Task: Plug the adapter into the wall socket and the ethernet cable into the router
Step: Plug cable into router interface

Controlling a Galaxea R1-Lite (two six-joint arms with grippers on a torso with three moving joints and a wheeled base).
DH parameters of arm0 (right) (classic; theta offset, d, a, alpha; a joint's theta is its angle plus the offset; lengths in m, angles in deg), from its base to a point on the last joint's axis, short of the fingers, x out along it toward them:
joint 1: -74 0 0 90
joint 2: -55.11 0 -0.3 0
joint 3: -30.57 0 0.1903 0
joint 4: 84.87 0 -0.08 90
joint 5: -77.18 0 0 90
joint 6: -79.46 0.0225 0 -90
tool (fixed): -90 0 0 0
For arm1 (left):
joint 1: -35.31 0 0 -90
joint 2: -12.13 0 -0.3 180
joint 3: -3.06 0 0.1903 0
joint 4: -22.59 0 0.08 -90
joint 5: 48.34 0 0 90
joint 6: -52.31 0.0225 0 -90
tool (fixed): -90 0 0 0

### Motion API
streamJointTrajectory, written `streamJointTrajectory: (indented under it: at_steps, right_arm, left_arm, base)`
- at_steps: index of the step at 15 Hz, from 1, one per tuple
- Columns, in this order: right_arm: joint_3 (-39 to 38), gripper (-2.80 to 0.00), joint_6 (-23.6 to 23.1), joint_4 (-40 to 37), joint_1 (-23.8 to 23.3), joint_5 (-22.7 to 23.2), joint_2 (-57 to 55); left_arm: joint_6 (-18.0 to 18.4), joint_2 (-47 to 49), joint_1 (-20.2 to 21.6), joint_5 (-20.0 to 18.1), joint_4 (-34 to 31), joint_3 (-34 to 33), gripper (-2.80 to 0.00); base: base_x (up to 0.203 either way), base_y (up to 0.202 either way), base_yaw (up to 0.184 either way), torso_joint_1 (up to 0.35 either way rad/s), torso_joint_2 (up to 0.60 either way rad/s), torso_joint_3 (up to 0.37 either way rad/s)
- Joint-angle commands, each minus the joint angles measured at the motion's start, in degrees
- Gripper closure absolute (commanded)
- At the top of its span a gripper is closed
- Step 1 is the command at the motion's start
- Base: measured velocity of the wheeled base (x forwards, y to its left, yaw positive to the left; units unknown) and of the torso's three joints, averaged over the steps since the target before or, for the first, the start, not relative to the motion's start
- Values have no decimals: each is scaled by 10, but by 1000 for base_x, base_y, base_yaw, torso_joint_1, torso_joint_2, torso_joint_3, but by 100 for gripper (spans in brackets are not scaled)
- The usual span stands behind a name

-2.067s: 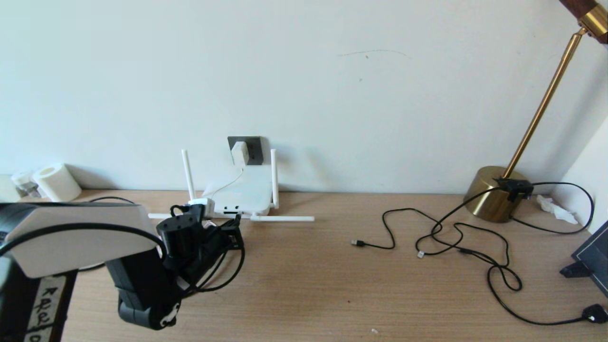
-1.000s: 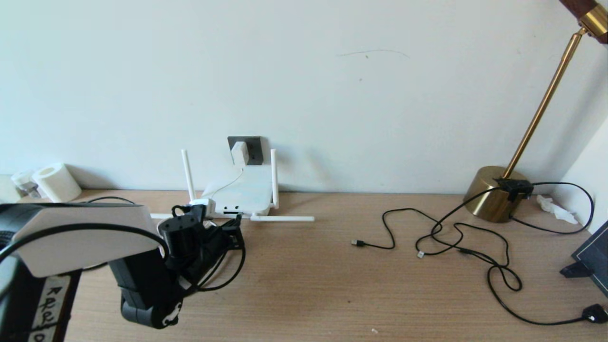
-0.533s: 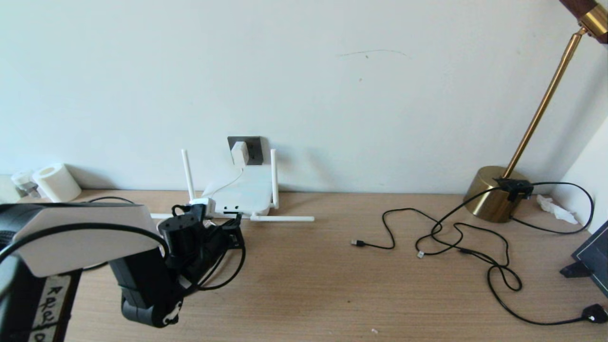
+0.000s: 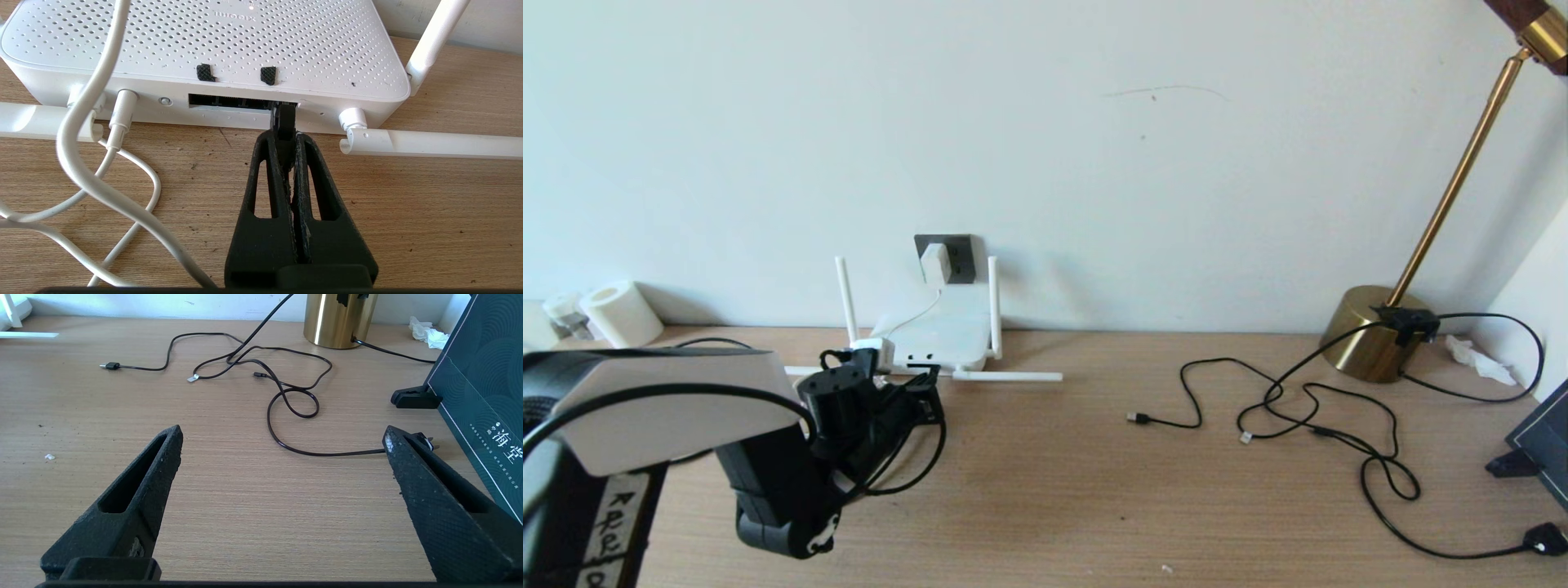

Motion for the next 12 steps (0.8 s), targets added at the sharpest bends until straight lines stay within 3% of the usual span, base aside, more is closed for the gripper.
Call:
streamJointTrajectory:
  at_steps: [1,12]
  right_arm:
    - [0,-280,0,0,0,0,0]
    - [0,-280,0,0,0,0,0]
  left_arm:
    - [-1,4,0,0,5,3,0]
    - [-1,16,0,-7,-3,19,0]
  base:
    - [0,0,0,0,0,0]
    - [0,0,0,0,0,0]
